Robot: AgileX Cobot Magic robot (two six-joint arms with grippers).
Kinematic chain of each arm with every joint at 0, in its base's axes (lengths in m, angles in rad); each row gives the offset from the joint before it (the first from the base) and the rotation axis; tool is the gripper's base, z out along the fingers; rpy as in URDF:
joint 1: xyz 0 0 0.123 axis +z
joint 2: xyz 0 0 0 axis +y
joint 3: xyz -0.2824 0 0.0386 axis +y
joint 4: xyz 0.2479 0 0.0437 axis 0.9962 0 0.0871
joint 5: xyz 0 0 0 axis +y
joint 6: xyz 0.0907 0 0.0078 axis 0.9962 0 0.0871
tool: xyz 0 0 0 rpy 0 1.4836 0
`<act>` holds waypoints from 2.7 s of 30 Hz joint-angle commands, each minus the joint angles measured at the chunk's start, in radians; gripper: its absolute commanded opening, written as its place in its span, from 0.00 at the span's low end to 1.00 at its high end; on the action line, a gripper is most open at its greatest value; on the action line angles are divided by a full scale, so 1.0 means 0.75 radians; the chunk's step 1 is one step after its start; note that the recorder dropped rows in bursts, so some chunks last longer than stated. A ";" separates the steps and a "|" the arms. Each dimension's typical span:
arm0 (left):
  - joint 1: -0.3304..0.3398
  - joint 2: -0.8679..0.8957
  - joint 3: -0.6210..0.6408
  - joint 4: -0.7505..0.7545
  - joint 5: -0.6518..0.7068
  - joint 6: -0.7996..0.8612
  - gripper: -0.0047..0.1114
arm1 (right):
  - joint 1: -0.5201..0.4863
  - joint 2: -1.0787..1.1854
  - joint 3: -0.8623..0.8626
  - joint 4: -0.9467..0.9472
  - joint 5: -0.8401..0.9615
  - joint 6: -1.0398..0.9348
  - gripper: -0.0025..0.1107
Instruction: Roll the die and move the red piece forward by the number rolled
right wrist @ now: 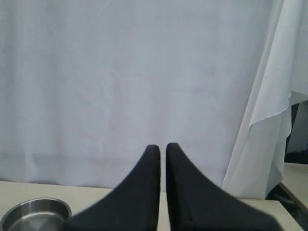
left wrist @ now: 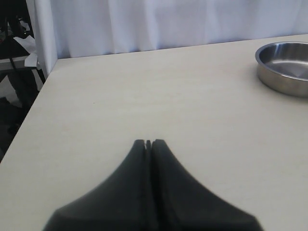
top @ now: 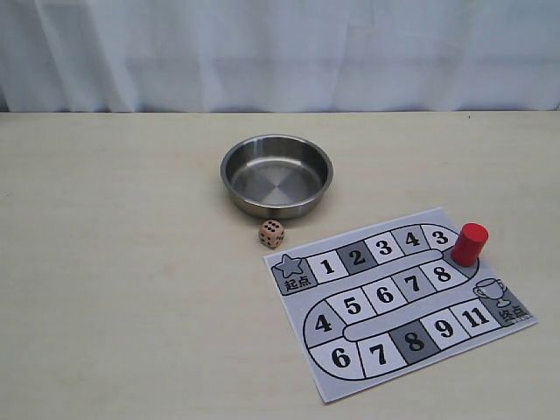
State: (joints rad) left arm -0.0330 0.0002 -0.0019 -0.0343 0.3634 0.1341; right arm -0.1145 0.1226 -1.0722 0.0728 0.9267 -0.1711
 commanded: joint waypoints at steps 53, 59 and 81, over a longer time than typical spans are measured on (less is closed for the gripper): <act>-0.002 0.000 0.003 -0.006 -0.013 -0.005 0.04 | 0.186 -0.163 1.119 -0.073 -1.063 0.045 0.06; -0.002 0.000 0.003 -0.006 -0.013 -0.005 0.04 | 0.186 -0.163 1.430 -0.073 -1.288 0.042 0.06; -0.002 0.000 0.003 -0.006 -0.013 -0.005 0.04 | 0.186 -0.163 1.430 -0.084 -0.911 0.036 0.06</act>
State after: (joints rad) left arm -0.0330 0.0002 -0.0019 -0.0343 0.3634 0.1341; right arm 0.0248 0.0044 -0.0033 0.0130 0.2428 -0.1417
